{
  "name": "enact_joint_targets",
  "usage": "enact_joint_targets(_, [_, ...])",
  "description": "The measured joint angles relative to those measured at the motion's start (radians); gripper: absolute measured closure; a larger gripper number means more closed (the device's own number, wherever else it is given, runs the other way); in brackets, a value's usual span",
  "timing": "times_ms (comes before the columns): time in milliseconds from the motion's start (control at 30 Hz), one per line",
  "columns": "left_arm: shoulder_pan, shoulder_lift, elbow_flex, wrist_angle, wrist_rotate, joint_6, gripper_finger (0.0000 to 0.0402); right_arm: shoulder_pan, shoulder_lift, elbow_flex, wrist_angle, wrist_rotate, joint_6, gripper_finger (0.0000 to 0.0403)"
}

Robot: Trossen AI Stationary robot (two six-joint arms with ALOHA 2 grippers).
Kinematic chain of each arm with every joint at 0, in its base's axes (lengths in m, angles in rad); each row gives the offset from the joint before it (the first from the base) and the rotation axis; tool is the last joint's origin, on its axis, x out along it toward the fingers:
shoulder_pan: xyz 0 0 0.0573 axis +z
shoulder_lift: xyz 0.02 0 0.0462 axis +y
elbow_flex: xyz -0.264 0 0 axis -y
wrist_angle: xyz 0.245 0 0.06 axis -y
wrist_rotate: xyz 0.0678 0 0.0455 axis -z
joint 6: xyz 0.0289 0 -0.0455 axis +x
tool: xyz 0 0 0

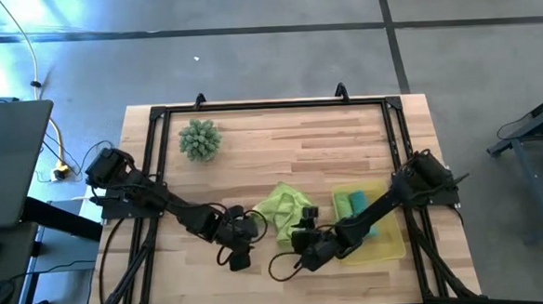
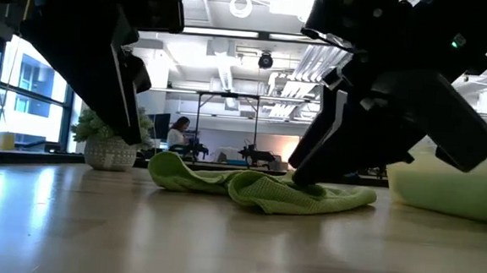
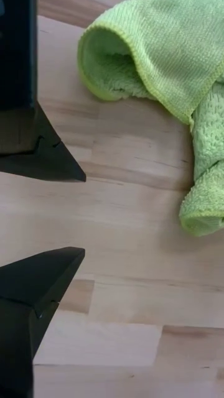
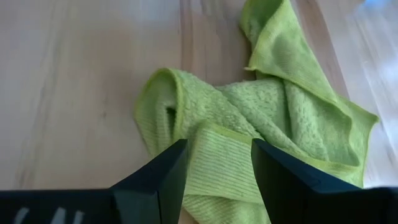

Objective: Roll microfiber towels into tight, uniform cylinder then place into a basket
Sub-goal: Fold the light green cloth

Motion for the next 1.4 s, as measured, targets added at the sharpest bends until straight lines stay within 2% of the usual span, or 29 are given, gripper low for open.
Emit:
enact_joint_targets(300, [0.0, 0.0, 0.0, -0.002, -0.001, 0.0, 0.0229, 0.0, 0.007, 0.014, -0.015, -0.025, 0.056, 0.0231])
enact_joint_targets(433, [0.0, 0.0, 0.0, -0.002, -0.002, 0.0, 0.0229, 0.0, 0.007, 0.013, -0.04, 0.023, 0.06, 0.0236])
enact_joint_targets(733, [0.0, 0.0, 0.0, -0.002, -0.003, 0.0, 0.0229, -0.003, 0.007, 0.013, -0.085, 0.024, 0.123, 0.03])
enact_joint_targets(900, [0.0, 0.0, 0.0, -0.003, -0.003, 0.0, 0.0229, -0.003, 0.007, 0.013, -0.086, -0.022, 0.162, 0.0326])
enact_joint_targets(1067, [0.0, 0.0, 0.0, -0.022, -0.003, 0.0, 0.0229, -0.003, 0.007, 0.012, -0.075, -0.057, 0.196, 0.0326])
enact_joint_targets(1400, [0.0, 0.0, 0.0, -0.025, -0.003, 0.0, 0.0229, -0.003, 0.031, 0.012, -0.054, -0.046, 0.258, 0.031])
